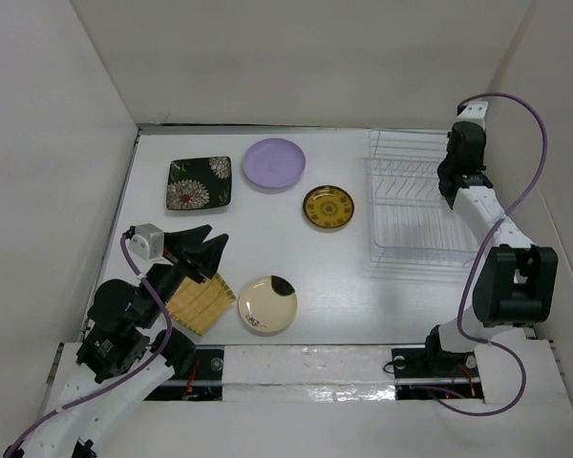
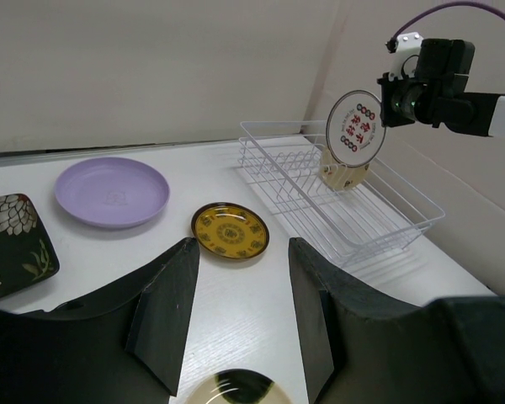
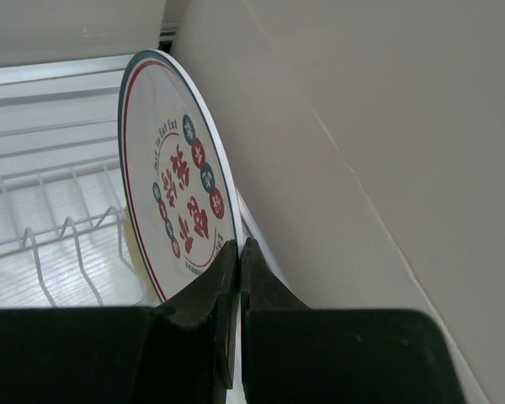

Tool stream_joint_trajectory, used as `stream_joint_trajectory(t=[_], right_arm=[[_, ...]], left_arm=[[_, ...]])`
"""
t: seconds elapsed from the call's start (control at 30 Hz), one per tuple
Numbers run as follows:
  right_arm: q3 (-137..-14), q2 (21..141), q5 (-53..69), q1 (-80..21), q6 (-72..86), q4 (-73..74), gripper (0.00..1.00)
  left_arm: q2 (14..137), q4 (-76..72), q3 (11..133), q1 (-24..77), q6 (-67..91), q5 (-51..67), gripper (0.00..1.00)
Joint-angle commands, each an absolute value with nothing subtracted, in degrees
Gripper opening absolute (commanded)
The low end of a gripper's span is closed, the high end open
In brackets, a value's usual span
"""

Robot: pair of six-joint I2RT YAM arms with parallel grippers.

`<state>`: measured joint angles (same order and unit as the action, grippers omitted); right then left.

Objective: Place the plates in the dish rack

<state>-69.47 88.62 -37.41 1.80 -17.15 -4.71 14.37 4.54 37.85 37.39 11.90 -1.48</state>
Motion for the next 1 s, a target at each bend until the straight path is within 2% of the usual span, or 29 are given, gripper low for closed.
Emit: stream_joint_trajectory(t=[0.0,0.13,0.17,0.23,0.27,0.3,0.47,0.53,0.6,0.63,0.73,0.77,0.83,0.87,0.97], right_arm=[[-69.26,88.94,-35.25,1.76,-14.68,-9.41,0.0],[-68.21,90.53,-36.56,1.76,-12.75,-9.4,0.0],[-68.03,90.44,-37.43,1.76,-11.79,-9.49,0.05],[-68.46,89.22,-37.53,1.76,-9.51,-8.8,0.41],[-68.9,89.21,-37.53,1.76,-8.54,-8.79,0.41],[-69.6,88.16,-37.53,1.76,-7.48,-7.4,0.51],[-74.96,83.15,-32.46,-2.01,3.65,-0.27,0.52],[-75.32,80.35,-28.76,-7.45,5.62,1.75,0.3],[-74.45,79.46,-23.75,-15.33,8.87,2.89,0.0],[-74.1,79.45,-21.99,-18.25,10.01,3.34,0.0],[-71.03,81.38,-15.32,-29.65,16.07,1.94,0.0],[-70.32,83.82,-10.51,-32.4,19.48,1.06,0.0],[-69.43,87.52,-6.87,-37.68,22.14,-3.15,0.0],[-70.22,92.06,-3.9,-42.32,24.32,-3.34,0.09],[-74.95,98.5,-0.02,-49.71,26.19,-3.51,0.43]], left_arm=[[14.41,2.02,38.85,37.35,12.22,-0.88,0.44],[14.5,2.11,38.85,37.35,12.22,-0.97,0.44],[14.5,2.02,38.76,37.35,12.22,-1.05,0.44],[14.68,2.02,38.85,37.35,12.22,-1.05,0.44],[14.76,2.02,38.85,37.35,12.22,-1.05,0.44],[14.85,2.11,38.76,37.35,12.22,-1.14,0.44],[15.03,2.29,38.76,37.35,12.13,-2.2,0.43],[14.94,2.2,38.76,37.35,12.13,-2.98,0.43],[15.03,2.29,38.58,37.35,12.13,-3.51,0.41],[15.12,2.37,38.67,37.35,12.04,-3.95,0.4],[15.55,2.55,38.5,37.35,11.95,-5.79,0.25],[15.64,2.55,38.5,37.35,11.95,-7.11,0.14],[15.47,2.72,38.58,37.35,11.87,-8.87,0.03],[15.12,2.81,38.58,37.35,11.78,-10.97,0.0],[14.07,3.16,38.24,37.35,11.69,-15.46,0.0]])
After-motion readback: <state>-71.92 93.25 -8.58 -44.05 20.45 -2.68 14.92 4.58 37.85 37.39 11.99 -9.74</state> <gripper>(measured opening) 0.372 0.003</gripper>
